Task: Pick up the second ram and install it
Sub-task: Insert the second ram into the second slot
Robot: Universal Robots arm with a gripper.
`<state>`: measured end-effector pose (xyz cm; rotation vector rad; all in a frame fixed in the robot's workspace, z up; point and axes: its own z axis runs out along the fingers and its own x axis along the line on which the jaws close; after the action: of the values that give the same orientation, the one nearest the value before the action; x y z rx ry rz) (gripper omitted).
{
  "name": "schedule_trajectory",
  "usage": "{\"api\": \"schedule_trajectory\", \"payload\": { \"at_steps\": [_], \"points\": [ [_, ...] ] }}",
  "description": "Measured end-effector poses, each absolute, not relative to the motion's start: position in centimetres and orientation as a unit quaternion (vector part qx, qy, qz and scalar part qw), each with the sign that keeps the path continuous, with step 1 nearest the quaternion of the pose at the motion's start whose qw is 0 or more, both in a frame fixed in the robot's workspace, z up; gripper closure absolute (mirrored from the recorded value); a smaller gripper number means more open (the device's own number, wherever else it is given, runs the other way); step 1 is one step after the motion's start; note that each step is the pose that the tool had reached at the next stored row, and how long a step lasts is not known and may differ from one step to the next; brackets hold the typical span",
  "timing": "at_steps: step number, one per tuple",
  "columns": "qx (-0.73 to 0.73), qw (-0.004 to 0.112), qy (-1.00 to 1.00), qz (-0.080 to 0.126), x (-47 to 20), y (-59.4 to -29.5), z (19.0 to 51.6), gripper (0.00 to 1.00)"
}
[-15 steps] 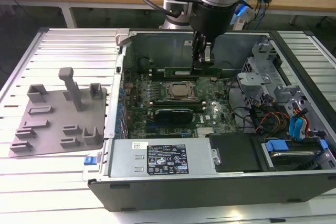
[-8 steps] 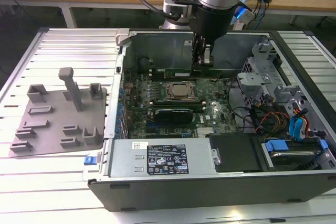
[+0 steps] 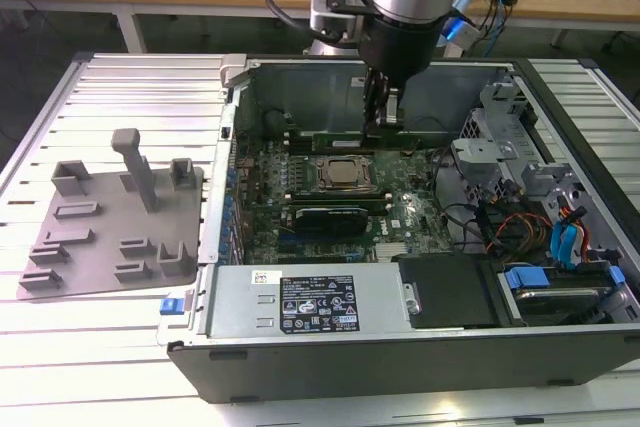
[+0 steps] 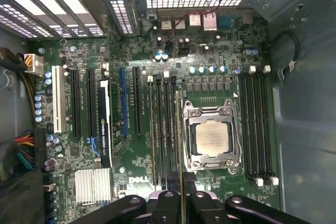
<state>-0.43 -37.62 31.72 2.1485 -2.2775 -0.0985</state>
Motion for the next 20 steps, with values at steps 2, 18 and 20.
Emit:
{"api": "schedule_trajectory", "payload": {
  "at_steps": [2,18,20],
  "points": [
    [0.686,0.005,-0.727,-0.031,-0.4,-37.6,31.6,0.89],
    [0.686,0.005,-0.727,-0.031,-0.6,-37.6,29.7,0.89],
    [0.686,0.005,-0.727,-0.031,-0.6,-37.6,29.6,0.89]
  ]
}}
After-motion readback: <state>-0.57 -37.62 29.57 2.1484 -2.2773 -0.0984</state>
